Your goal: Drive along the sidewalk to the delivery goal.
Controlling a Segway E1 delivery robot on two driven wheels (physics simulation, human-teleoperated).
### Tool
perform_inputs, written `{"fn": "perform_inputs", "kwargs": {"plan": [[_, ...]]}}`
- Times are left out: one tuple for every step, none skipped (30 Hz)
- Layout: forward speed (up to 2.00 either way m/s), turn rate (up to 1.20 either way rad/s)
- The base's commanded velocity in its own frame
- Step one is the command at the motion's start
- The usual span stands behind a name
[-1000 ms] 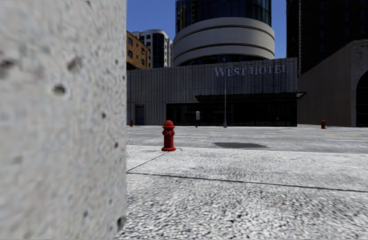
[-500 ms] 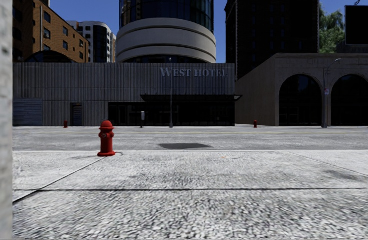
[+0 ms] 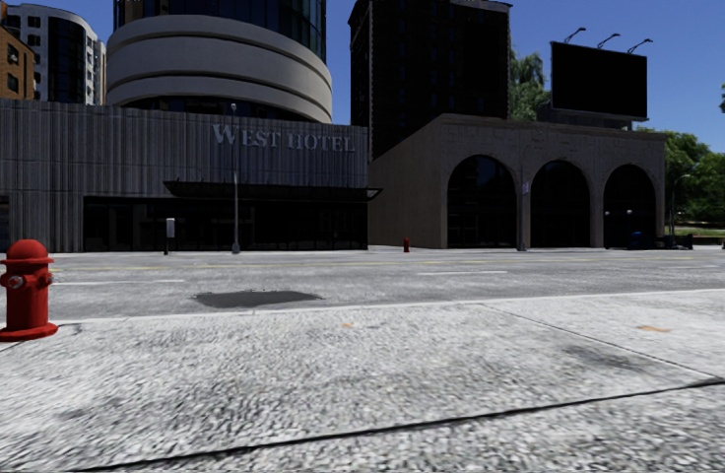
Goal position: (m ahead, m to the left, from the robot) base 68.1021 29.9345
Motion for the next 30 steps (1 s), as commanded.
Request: {"fn": "perform_inputs", "kwargs": {"plan": [[2.0,-0.59],[2.0,-0.59],[2.0,-0.59],[2.0,-0.59],[2.0,-0.63],[2.0,-0.64],[2.0,-0.64],[2.0,-0.64],[2.0,-0.64],[2.0,-0.64],[2.0,-0.64],[2.0,-0.64],[2.0,-0.64],[2.0,-0.64],[2.0,-0.64],[2.0,-0.64],[2.0,-0.64],[2.0,-0.64],[2.0,-0.64],[2.0,-0.64],[2.0,-0.64],[2.0,-0.64],[2.0,-0.64],[2.0,-0.64],[2.0,-0.64],[2.0,-0.64],[2.0,-0.64],[2.0,-0.64],[2.0,-0.64],[2.0,-0.64]]}}
